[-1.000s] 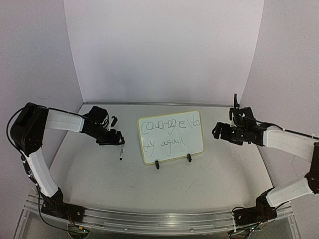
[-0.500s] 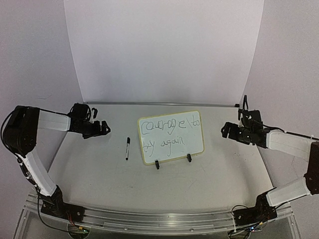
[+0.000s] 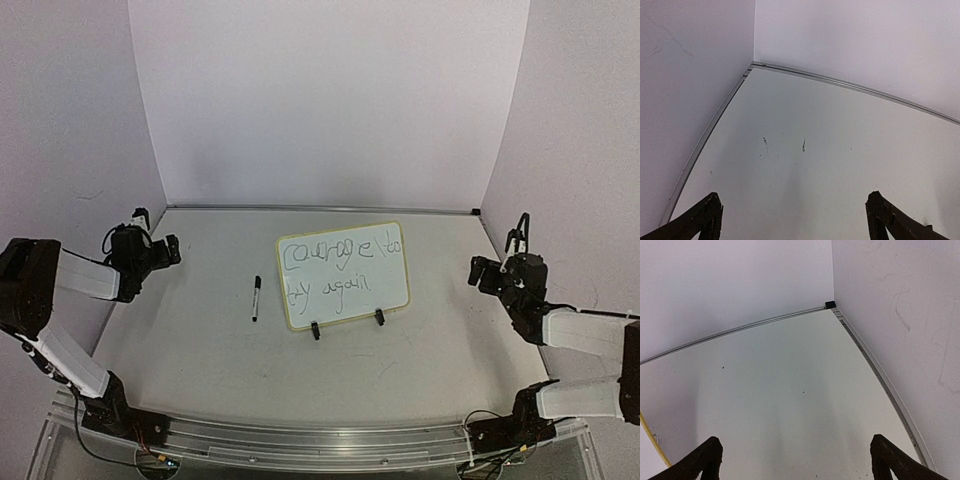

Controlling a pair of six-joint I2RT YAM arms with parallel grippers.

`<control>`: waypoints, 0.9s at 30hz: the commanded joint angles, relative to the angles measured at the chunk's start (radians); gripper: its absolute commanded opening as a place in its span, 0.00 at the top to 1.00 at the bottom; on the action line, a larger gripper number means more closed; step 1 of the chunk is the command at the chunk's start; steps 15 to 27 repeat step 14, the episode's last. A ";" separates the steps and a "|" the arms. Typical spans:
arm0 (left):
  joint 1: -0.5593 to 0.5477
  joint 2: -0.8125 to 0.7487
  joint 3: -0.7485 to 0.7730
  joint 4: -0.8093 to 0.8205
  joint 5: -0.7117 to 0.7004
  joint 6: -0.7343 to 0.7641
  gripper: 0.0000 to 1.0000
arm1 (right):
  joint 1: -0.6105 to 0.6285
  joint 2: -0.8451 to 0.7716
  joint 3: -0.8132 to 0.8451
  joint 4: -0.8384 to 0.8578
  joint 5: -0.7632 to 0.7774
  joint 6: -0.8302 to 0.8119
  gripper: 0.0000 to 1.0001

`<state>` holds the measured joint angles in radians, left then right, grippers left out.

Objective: Write a sentence on the whiteboard
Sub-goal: Reset both arms

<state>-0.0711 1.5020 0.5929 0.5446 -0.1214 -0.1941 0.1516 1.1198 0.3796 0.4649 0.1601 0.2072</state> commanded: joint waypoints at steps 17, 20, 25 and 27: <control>-0.002 0.113 -0.074 0.335 -0.058 0.092 0.01 | 0.000 -0.002 -0.076 0.240 0.126 -0.113 0.02; -0.002 0.113 -0.074 0.335 -0.058 0.092 0.01 | 0.000 -0.002 -0.076 0.240 0.126 -0.113 0.02; -0.002 0.113 -0.074 0.335 -0.058 0.092 0.01 | 0.000 -0.002 -0.076 0.240 0.126 -0.113 0.02; -0.002 0.113 -0.074 0.335 -0.058 0.092 0.01 | 0.000 -0.002 -0.076 0.240 0.126 -0.113 0.02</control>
